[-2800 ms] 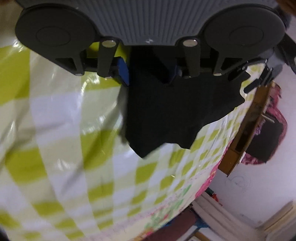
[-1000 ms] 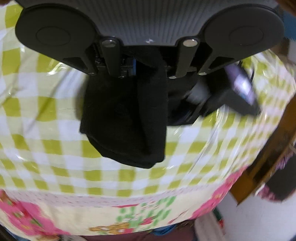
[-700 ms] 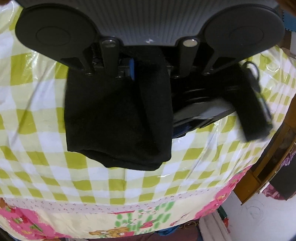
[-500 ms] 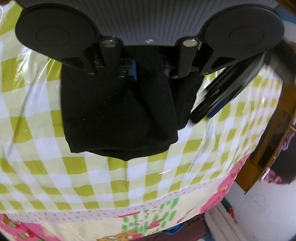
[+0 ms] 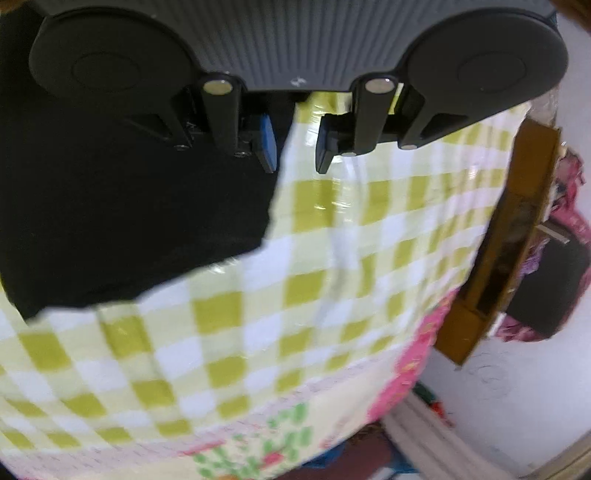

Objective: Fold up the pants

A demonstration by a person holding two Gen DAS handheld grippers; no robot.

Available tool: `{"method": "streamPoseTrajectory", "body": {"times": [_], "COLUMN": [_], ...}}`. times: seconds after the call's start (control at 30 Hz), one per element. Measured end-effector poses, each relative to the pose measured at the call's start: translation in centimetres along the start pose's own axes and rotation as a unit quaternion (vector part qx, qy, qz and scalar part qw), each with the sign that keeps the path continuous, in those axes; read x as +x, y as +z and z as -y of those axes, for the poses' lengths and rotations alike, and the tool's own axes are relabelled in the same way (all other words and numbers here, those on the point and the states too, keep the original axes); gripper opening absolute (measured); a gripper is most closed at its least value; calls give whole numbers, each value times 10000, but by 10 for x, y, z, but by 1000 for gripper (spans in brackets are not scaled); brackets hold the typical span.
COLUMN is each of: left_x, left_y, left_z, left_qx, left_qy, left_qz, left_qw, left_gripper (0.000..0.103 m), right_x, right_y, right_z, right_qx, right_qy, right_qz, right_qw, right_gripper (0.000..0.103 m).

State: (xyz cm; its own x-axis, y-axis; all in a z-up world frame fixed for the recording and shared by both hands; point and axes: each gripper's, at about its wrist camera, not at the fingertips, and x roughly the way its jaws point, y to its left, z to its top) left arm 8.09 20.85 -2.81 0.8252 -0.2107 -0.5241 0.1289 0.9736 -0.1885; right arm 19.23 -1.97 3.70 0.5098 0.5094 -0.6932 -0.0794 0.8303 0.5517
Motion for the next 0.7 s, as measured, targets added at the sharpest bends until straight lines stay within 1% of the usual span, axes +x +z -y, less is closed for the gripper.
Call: {"method": "streamPoseTrajectory", "body": {"times": [0.03,0.1,0.17,0.2,0.27,0.33,0.4,0.47,0.53,0.57,0.6,0.63,0.67,0.7], "left_x": [-9,-24,-38,-44,-51,-51,-42,-31,-20,-16,-14,-14,-15,-15], "left_y": [-3,-3,1,3,9,13,12,6,-1,-4,-5,-4,-2,0], "left_z": [-1,-2,-2,1,11,28,49,66,76,80,83,84,85,86], "left_qx": [10,-49,-170,-233,-339,-359,-231,-49,14,15,56,83,69,26], "left_qy": [-19,-185,-479,-642,-1020,-1302,-1343,-1256,-1152,-1101,-1028,-993,-997,-1032], "left_qz": [17,42,77,79,48,-91,-336,-607,-913,-1026,-1076,-1072,-1050,-1048], "left_qw": [10000,9998,9987,9976,9942,9908,9901,9902,9891,9886,9889,9892,9894,9891], "left_gripper": [77,77,77,77,79,81,81,81,81,81,81,80,79,77], "right_x": [-8,-19,-24,-24,-19,-10,-1,4,5,4,2,1,-1,-1], "right_y": [5,15,24,28,34,37,36,32,27,26,25,25,27,30], "right_z": [-4,-8,-6,-4,-1,1,0,0,1,1,1,1,2,4], "right_qx": [-335,-1113,-1664,-1882,-2078,-2110,-2338,-2610,-3031,-3256,-3494,-3812,-4043,-4248], "right_qy": [-94,-272,-494,-722,-955,-1039,-1013,-1001,-919,-924,-902,-873,-855,-721], "right_qz": [177,279,137,14,-248,-483,-605,-699,-870,-836,-768,-645,-539,-520], "right_qw": [9992,9930,9847,9795,9732,9707,9651,9576,9445,9372,9294,9181,9090,9009], "right_gripper": [26,29,41,42,43,47,48,53,56,56,57,60,66,68]}}
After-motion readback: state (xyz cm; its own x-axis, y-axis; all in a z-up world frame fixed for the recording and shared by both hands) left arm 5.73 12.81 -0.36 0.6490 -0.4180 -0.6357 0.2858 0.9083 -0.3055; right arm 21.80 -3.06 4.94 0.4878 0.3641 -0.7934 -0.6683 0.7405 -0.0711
